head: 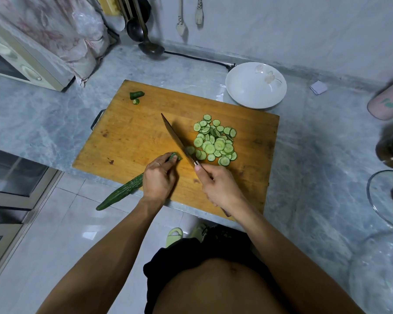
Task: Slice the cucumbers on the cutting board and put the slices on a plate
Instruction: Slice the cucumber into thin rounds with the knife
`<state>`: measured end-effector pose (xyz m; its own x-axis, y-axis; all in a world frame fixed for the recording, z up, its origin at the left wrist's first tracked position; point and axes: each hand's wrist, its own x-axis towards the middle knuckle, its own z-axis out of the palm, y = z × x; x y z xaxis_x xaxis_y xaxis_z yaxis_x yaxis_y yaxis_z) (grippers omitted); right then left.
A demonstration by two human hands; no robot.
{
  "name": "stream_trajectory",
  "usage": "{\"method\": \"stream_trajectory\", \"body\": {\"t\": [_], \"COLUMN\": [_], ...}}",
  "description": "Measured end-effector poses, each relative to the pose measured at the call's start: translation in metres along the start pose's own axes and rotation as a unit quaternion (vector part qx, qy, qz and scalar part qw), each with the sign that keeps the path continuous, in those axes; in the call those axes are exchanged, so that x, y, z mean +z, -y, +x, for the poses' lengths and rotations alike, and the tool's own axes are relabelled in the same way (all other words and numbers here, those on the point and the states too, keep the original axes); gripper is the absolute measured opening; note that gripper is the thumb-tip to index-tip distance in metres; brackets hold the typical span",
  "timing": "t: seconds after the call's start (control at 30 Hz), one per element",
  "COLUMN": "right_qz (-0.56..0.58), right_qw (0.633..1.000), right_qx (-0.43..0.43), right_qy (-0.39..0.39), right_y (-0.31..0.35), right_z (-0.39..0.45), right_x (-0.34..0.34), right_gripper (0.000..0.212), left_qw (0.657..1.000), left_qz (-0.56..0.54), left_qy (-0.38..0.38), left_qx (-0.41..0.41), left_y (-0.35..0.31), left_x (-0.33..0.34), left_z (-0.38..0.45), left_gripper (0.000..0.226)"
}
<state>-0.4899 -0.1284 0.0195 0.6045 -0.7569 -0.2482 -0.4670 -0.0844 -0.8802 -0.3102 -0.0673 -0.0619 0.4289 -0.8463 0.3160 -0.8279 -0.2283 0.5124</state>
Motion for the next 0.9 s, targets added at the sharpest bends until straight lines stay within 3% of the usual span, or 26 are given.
{"method": "stream_trajectory", "body": {"t": [0.43, 0.9], "right_qz": [-0.089, -0.051], "right_qw": [0.994, 0.998], "right_qx": [-0.048, -0.04], "right_qy": [0.034, 0.017], "right_y": [0.02, 0.017], "right_z": [-0.021, -0.022], "right_x": [0.003, 0.01], "right_gripper": [0.031, 0.032], "left_qw": [1.0, 0.999], "left_qz": [-0.005, 0.005], "left_qy": [0.02, 0.032], "left_qx": [-0.003, -0.011], "left_y": [0.003, 0.011], "left_x": [0.0, 0.01], "left_z": [0.0, -0.004], "left_gripper": [0.027, 0.022]}}
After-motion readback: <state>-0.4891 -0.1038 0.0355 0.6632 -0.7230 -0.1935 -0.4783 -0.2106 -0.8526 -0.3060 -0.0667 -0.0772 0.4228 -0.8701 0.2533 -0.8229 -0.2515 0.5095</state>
